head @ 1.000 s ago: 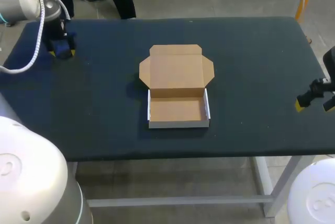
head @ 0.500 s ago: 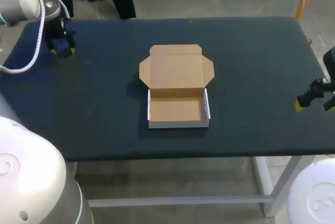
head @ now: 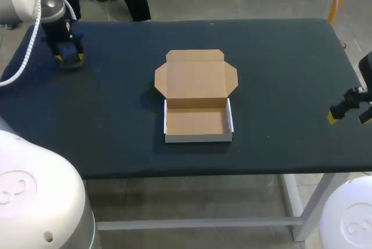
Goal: Assemble the packaging by folding the flat box into shape, placing the metal phone stand inside, and closing the box properly
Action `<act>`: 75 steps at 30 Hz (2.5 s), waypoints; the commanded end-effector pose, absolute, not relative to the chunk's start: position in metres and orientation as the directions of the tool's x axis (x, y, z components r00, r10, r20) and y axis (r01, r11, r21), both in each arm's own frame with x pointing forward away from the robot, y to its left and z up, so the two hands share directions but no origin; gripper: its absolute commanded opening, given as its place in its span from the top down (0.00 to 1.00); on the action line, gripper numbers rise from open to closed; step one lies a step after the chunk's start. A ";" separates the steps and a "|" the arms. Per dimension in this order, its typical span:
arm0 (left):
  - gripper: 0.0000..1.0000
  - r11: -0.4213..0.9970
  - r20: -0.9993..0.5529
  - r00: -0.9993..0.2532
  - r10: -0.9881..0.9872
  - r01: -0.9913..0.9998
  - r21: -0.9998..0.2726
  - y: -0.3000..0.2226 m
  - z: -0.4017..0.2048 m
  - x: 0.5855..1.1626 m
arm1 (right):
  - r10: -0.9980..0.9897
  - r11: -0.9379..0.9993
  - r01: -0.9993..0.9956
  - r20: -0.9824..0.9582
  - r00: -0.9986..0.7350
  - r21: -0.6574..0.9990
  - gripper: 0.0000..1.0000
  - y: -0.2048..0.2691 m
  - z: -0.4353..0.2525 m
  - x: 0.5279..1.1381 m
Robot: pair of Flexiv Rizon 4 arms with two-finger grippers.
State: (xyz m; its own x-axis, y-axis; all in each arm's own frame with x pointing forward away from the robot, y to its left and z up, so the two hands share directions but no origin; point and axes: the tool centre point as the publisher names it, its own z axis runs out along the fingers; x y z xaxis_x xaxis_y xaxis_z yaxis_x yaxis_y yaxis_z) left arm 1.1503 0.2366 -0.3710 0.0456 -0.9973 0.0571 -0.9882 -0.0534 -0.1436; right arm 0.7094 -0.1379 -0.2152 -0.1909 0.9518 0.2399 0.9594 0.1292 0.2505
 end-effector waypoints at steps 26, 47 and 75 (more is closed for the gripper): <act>1.00 0.050 0.049 -0.063 -0.997 -0.972 -0.228 0.166 -0.306 1.024 | 0.617 0.636 0.551 0.074 -0.784 0.540 0.00 -0.107 -0.237 0.741; 1.00 0.139 0.032 -0.150 -0.988 -0.963 -0.233 0.126 -0.279 0.971 | 0.561 0.667 0.512 0.088 -0.823 0.541 0.00 -0.099 -0.253 0.745; 1.00 0.179 0.043 -0.191 -0.981 -0.963 -0.202 0.082 -0.267 0.926 | 0.495 0.736 0.453 0.057 -0.867 0.503 0.00 -0.084 -0.272 0.767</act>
